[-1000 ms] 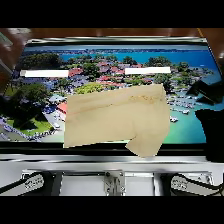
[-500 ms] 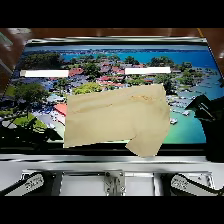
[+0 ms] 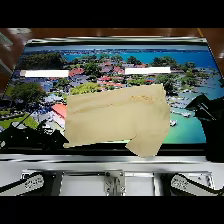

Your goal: Fold the shirts.

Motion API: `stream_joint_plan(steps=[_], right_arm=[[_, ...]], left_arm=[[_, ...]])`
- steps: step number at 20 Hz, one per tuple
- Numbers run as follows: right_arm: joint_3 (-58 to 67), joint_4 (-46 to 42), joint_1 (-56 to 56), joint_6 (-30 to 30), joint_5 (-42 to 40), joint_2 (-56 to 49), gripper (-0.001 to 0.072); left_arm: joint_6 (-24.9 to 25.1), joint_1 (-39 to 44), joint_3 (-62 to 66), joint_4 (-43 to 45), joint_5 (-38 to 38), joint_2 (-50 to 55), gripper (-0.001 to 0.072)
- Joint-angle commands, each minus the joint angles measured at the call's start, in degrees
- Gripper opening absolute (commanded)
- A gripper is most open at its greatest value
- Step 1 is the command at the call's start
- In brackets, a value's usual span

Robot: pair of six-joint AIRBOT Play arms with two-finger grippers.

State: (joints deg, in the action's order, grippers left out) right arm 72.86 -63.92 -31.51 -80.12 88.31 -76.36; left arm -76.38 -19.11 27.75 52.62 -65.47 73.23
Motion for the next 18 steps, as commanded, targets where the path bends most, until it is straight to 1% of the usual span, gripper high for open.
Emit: stream_joint_plan(steps=[1,2,3,4,5,6,7,9,11,12,15,18], right_arm=[[-0.02,-0.13,-0.04,0.07,1.73,0.04,0.0688],[-0.02,-0.70,-0.04,0.04,2.10,0.04,0.0688],[-0.11,-2.03,-0.04,0.07,3.08,0.02,0.0688],[-0.87,-4.37,-0.04,0.61,4.26,0.02,0.0688],[-2.45,-6.64,-0.07,1.42,5.70,0.02,0.0688],[-4.96,-6.64,-0.07,1.99,6.47,0.04,0.0688],[-7.65,-4.07,-0.28,2.49,5.51,0.02,0.0688],[-13.03,-0.72,-0.17,3.04,1.14,-0.76,0.0688],[-16.74,-0.33,-0.17,2.38,-3.37,-2.78,0.0684],[-17.94,0.85,-0.17,2.58,-5.03,-4.13,0.0594],[-19.43,2.56,-0.17,3.26,-10.01,-8.79,0.0590],[-19.43,6.43,-0.13,4.31,-12.00,-13.16,0.0590]], left_arm=[[-3.41,2.75,-0.02,-0.17,7.56,0.50,0.0297],[-3.89,2.91,-0.02,-0.17,8.28,0.50,0.0204],[-3.80,2.91,-0.02,-0.13,8.31,0.50,0.0085],[-3.06,2.95,0.00,0.04,8.28,0.48,0.0045],[-2.10,3.10,0.00,0.04,8.20,0.42,0.0044],[-2.10,3.19,0.02,0.02,8.15,0.33,0.0044],[-2.08,3.19,0.09,0.04,8.02,0.22,0.0044],[-2.05,3.19,0.26,0.04,7.48,-0.50,0.0044],[-1.05,3.19,0.55,0.04,6.03,-2.19,0.0044],[-0.74,3.19,0.52,0.09,5.51,-3.28,0.0044],[-0.79,3.15,0.55,0.68,5.22,-4.98,0.0044],[-0.79,3.15,0.55,0.66,4.42,-5.09,0.0044]])
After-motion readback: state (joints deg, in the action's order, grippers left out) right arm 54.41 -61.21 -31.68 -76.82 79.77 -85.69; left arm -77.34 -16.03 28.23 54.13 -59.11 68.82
